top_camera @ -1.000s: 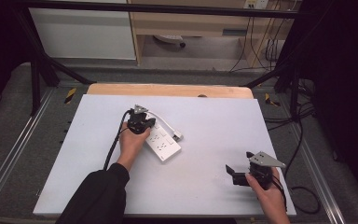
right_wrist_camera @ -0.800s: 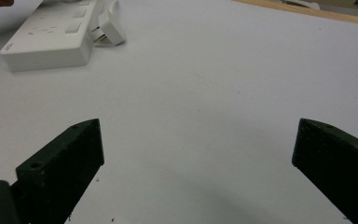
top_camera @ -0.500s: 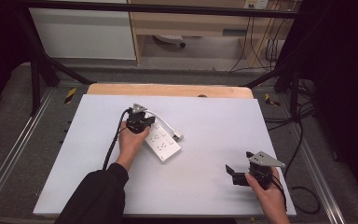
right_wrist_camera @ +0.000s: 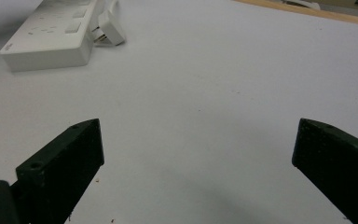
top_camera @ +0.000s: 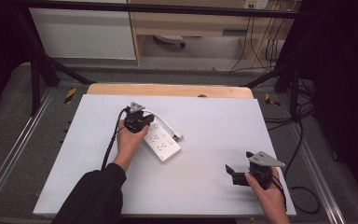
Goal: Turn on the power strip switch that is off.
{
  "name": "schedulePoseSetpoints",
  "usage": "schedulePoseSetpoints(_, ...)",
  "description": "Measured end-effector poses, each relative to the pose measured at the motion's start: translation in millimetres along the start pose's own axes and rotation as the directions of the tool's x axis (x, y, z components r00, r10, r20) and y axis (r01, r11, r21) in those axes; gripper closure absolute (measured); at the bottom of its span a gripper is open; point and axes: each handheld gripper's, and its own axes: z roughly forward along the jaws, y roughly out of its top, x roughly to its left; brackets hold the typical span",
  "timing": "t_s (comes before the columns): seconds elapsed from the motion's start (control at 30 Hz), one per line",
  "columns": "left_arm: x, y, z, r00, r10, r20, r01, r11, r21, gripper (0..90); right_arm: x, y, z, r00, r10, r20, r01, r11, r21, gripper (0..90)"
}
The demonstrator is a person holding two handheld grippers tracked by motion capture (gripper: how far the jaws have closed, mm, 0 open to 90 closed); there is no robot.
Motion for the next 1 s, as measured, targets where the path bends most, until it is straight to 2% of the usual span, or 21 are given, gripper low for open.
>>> schedulePoseSetpoints(0.27,-1.0,1.5,-3.3,0.9999,-0.008,0.014,0.008,0.9998,-0.016,69.1,0.0,-0.1,0.1,1.0000,-0.001,0.001,0.001,1.000,0.001,2.7)
schedulePoseSetpoints(0.53,-4.2,3.0,-5.4,0.9993,-0.021,0.032,0.021,0.9995,-0.023,42.1,0.2,0.1,0.1,1.0000,-0.001,0.000,0.001,1.000,0.001,2.7)
schedulePoseSetpoints(0.63,-5.9,4.0,-7.4,0.9993,-0.021,0.032,0.022,0.9994,-0.026,36.0,0.0,0.0,0.1,1.0000,0.000,0.001,0.000,1.000,0.000,2.7)
schedulePoseSetpoints(0.8,-7.4,5.9,-11.9,0.9978,-0.045,0.048,0.047,0.9984,-0.031,23.6,0.2,0.0,0.5,1.0000,-0.004,0.001,0.004,1.000,0.000,2.7)
schedulePoseSetpoints(1.0,-8.9,7.5,-18.5,0.9976,-0.031,0.062,0.033,0.9990,-0.032,11.6,0.2,0.0,0.7,1.0000,-0.006,0.002,0.006,1.000,0.001,2.7)
